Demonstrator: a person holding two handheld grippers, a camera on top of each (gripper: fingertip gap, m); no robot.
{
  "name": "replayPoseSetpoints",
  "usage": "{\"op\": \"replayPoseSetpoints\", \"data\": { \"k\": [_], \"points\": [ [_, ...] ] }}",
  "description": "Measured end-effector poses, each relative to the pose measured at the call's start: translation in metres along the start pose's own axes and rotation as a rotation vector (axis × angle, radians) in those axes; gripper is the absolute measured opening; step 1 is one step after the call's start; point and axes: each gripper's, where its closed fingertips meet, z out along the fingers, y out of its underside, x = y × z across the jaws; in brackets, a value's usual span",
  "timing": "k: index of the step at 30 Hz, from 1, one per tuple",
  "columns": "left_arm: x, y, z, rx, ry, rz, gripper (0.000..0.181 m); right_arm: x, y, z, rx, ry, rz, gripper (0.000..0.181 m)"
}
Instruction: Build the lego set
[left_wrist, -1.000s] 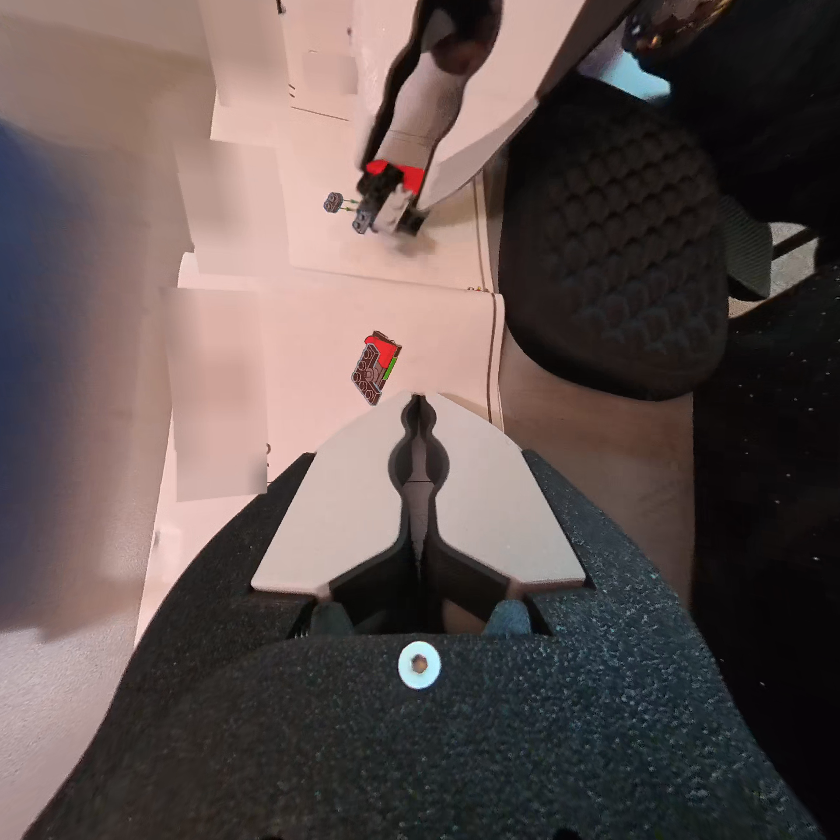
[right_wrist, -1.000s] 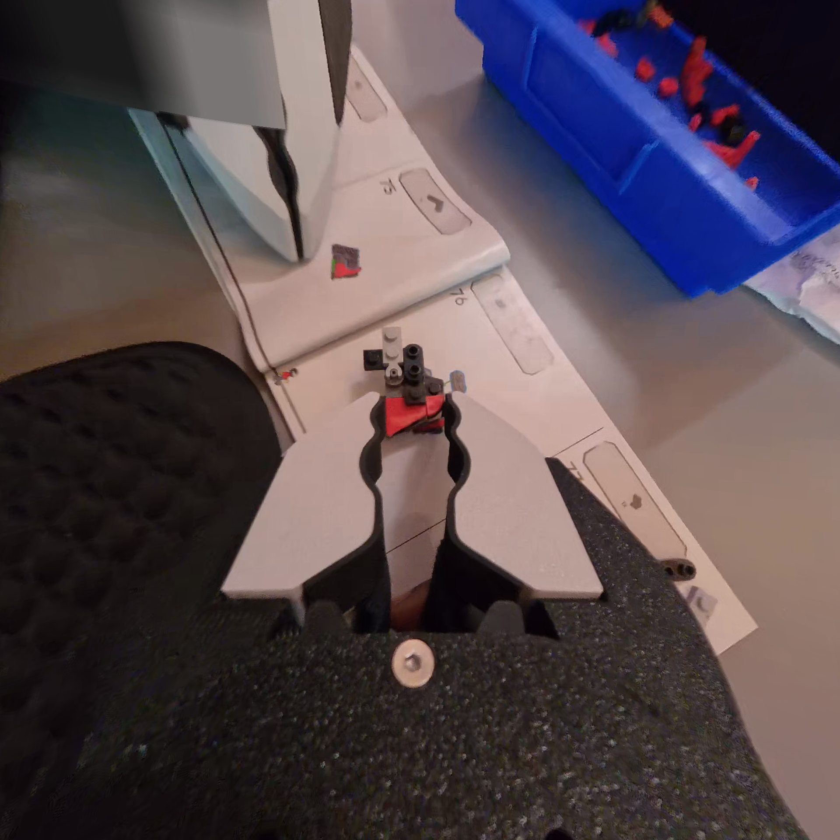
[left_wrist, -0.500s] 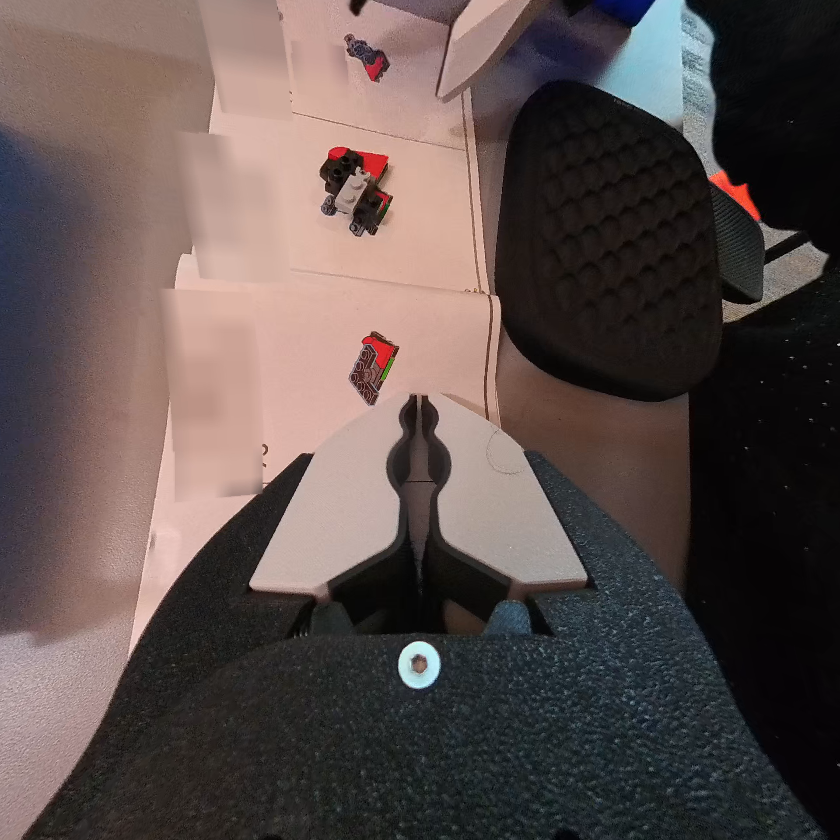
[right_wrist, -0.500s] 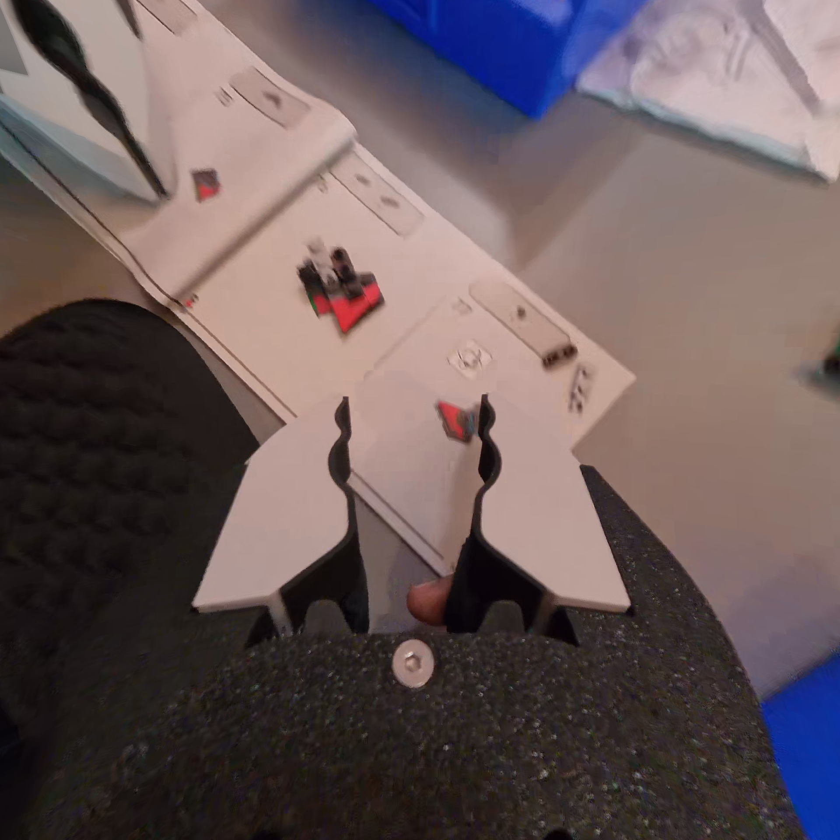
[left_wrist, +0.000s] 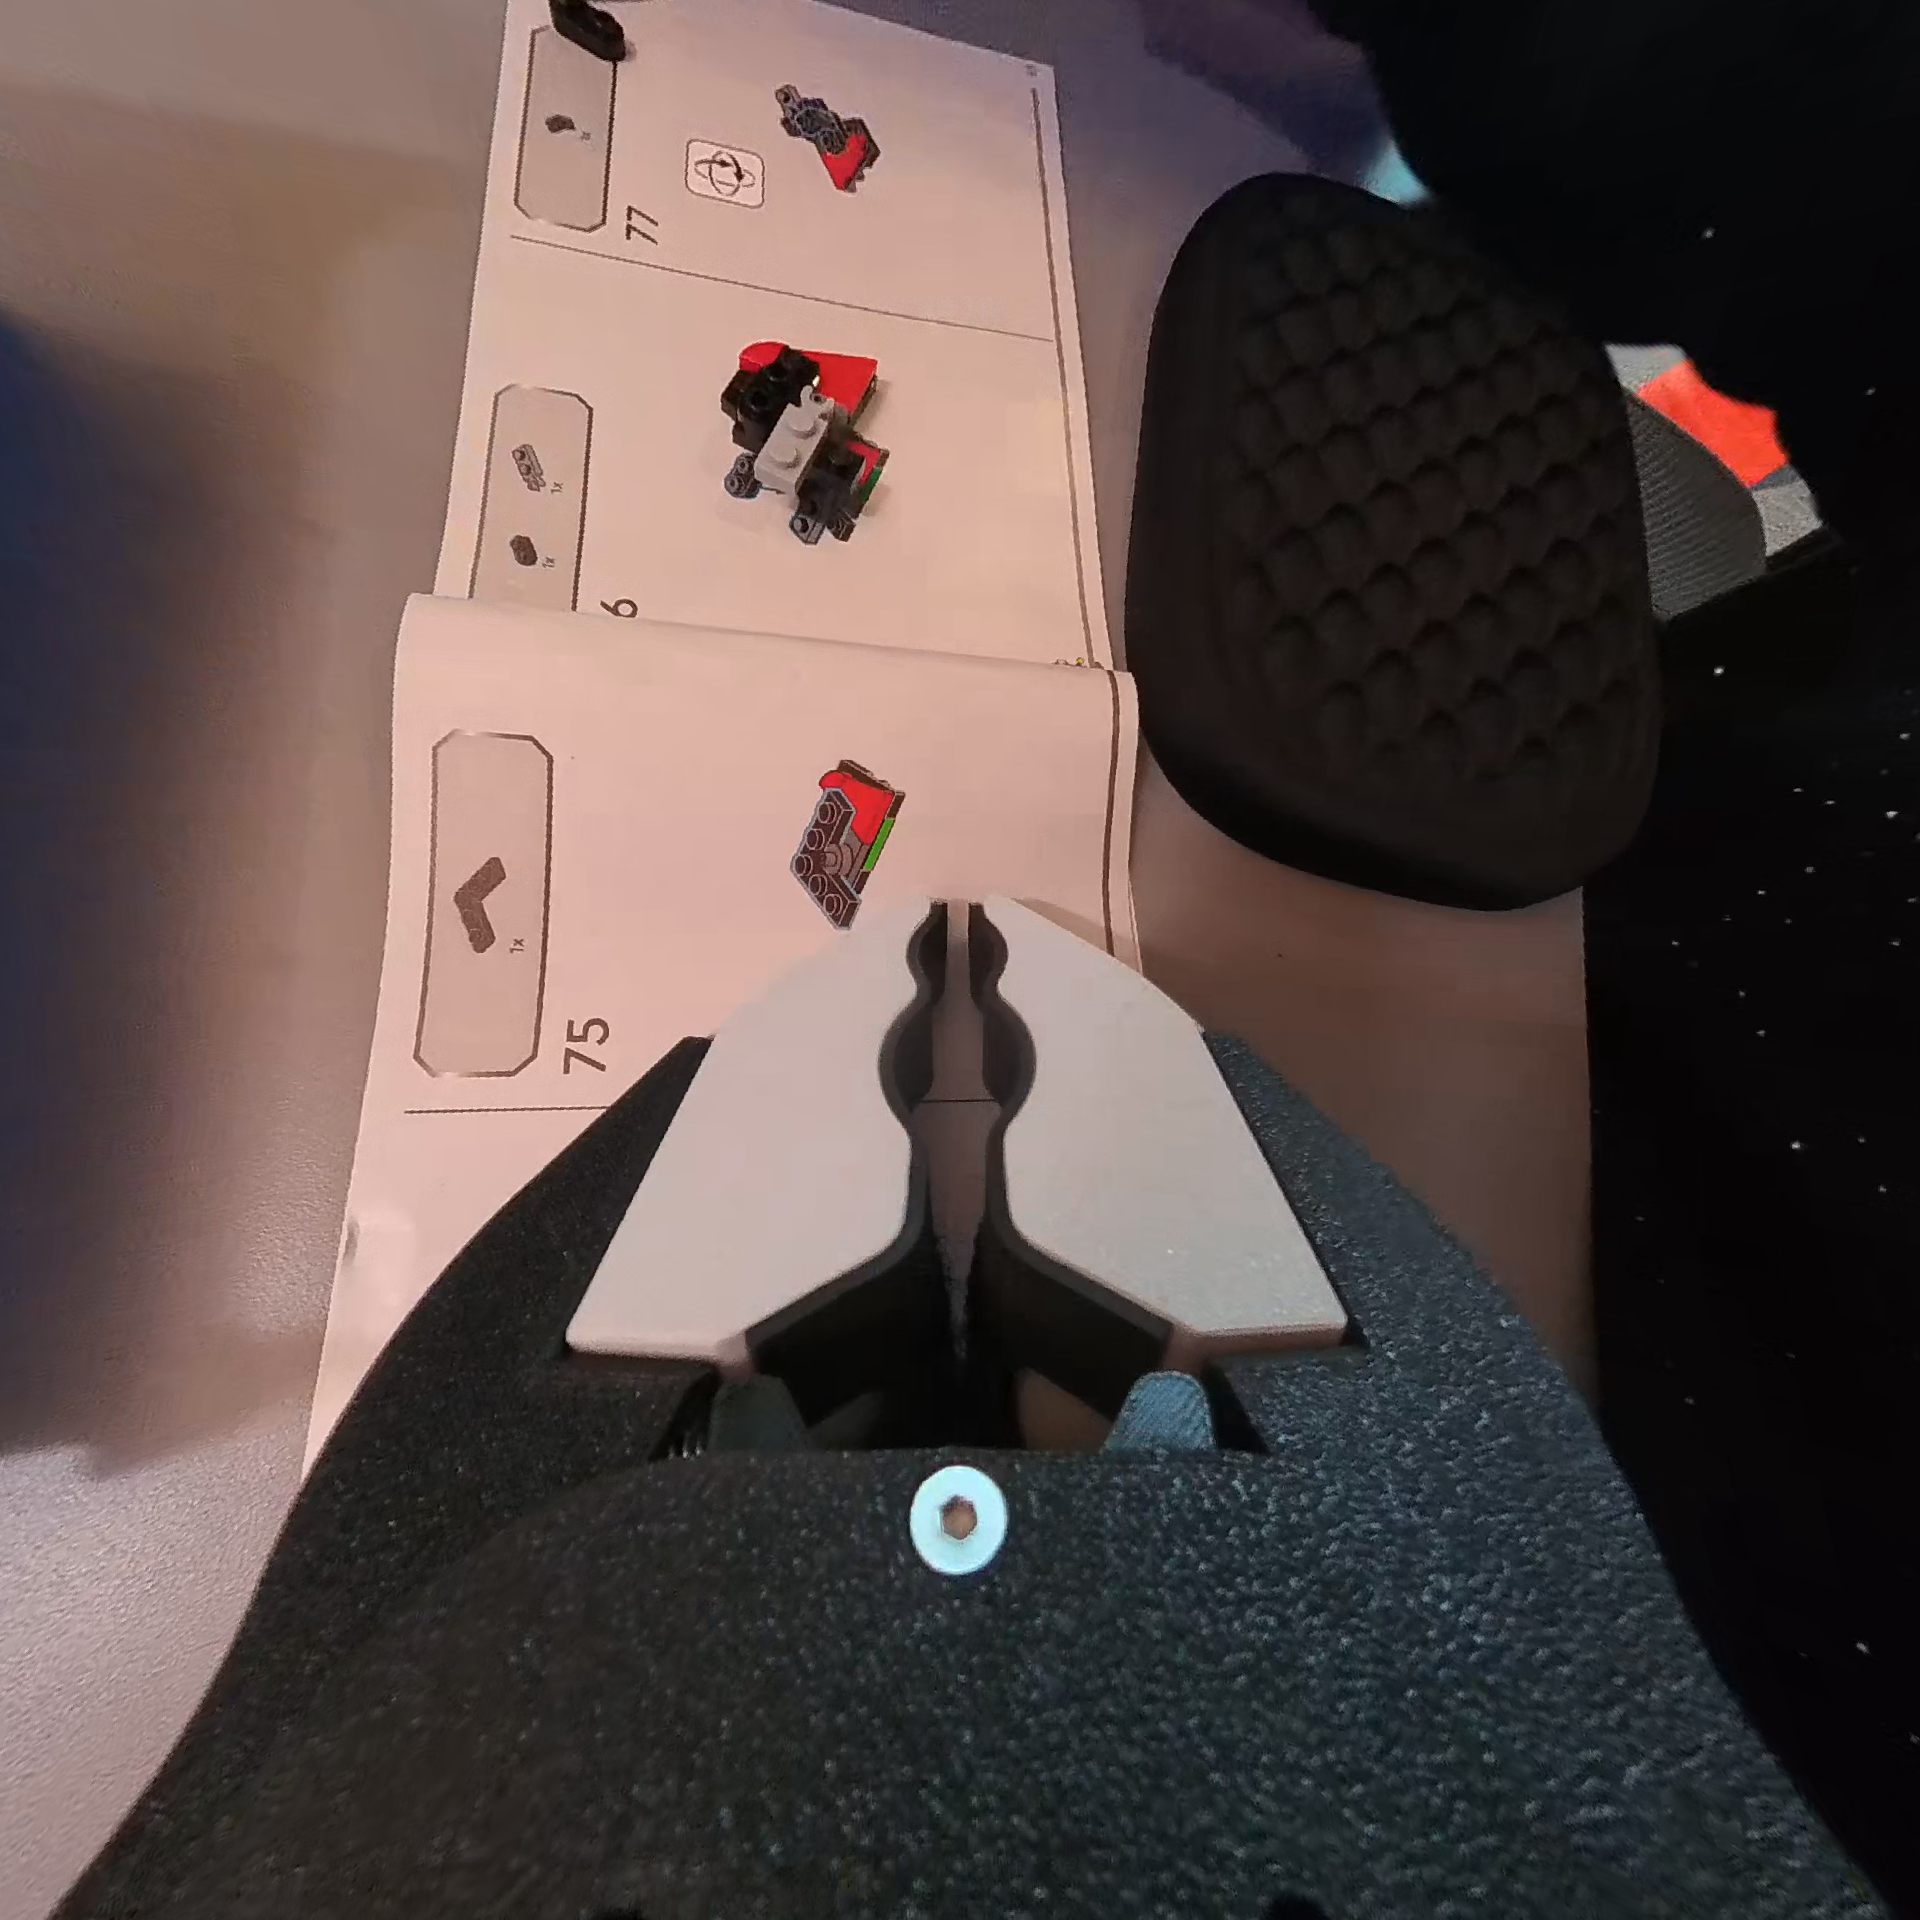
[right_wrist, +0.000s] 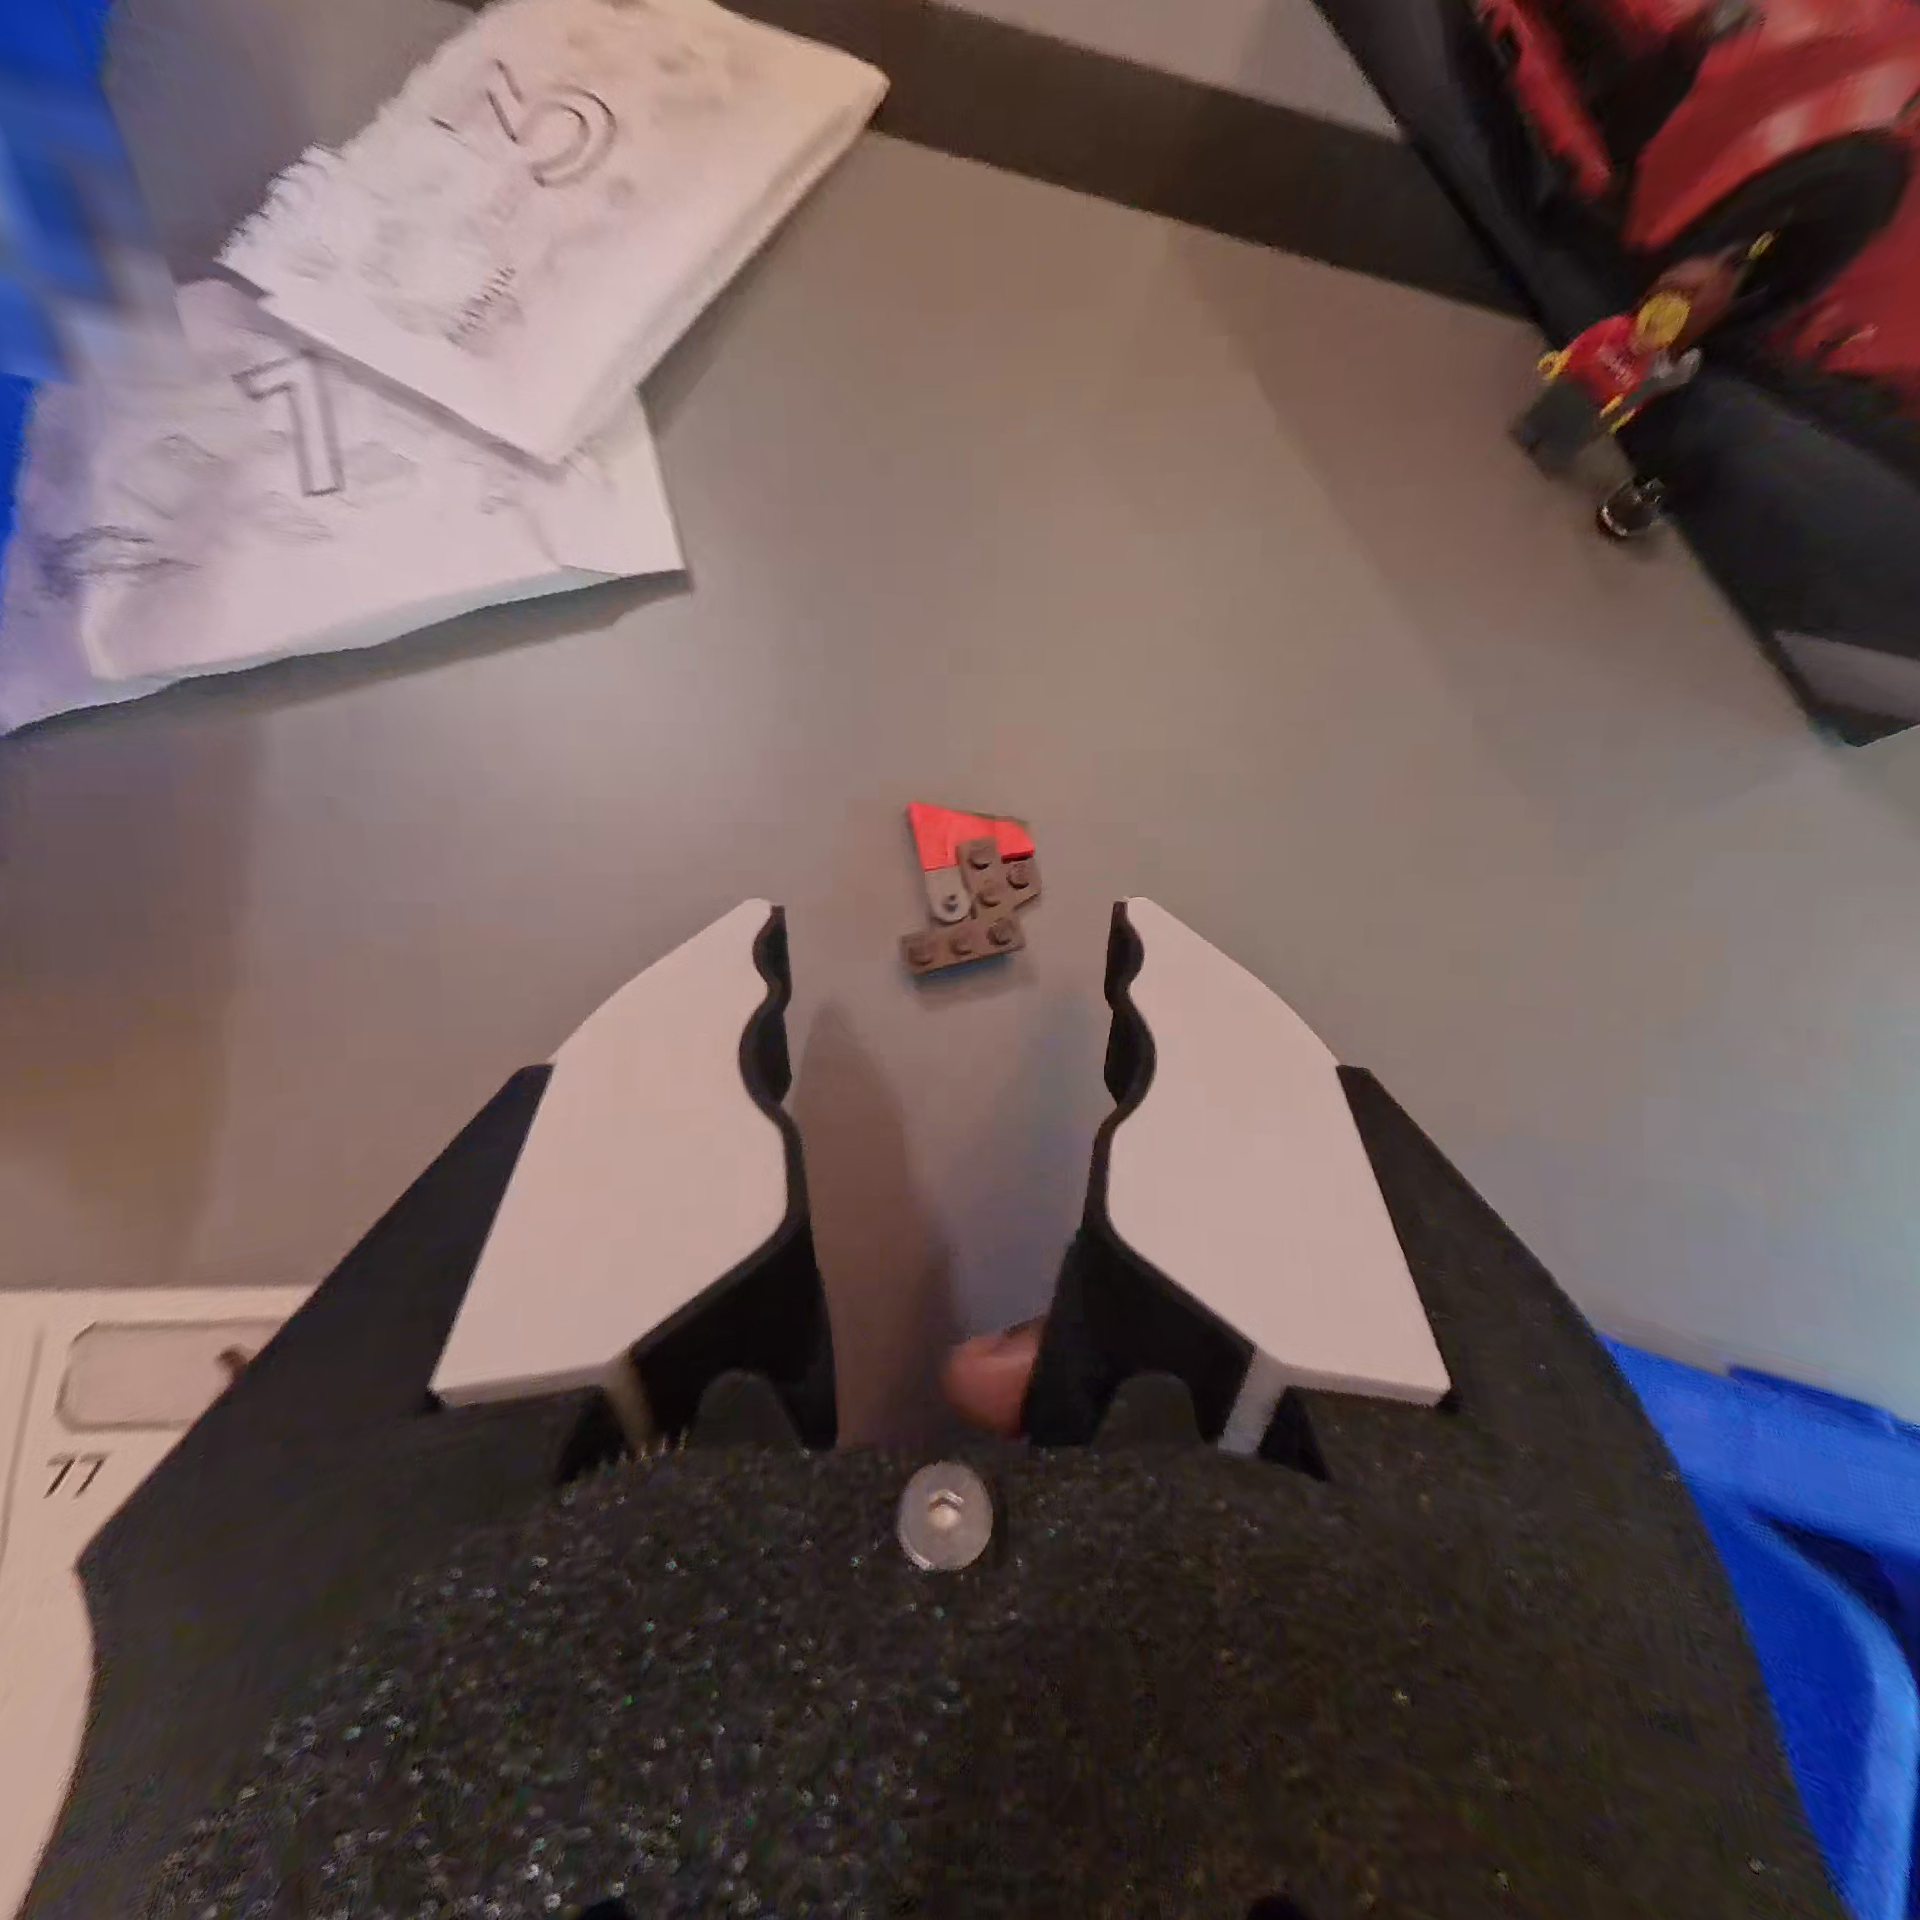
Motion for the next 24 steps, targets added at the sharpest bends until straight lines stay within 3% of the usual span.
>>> {"op": "replayPoseSetpoints", "data": {
  "k": [6,9,12,17,20,24],
  "points": [
    [0.000,0.000,0.000,0.001,0.005,-0.003,0.003,0.008,0.006,0.025,-0.076,-0.029,0.059,0.049],
    [0.000,0.000,0.000,0.002,0.007,-0.006,0.004,0.010,0.005,0.026,-0.078,-0.048,0.051,0.024],
    [0.000,0.000,0.000,0.002,0.008,-0.006,0.004,0.005,0.007,0.020,-0.069,-0.062,0.037,0.024],
    [0.000,0.000,0.000,0.004,0.011,-0.010,0.004,-0.047,0.014,-0.042,0.011,-0.181,-0.001,0.024],
    [0.000,0.000,0.000,0.004,0.010,-0.009,0.004,-0.088,0.044,-0.080,-0.005,-0.224,-0.093,0.024],
    [0.001,0.000,0.000,0.003,0.003,0.007,0.004,-0.121,0.087,-0.093,-0.078,-0.256,-0.186,0.024]
  ]
}}
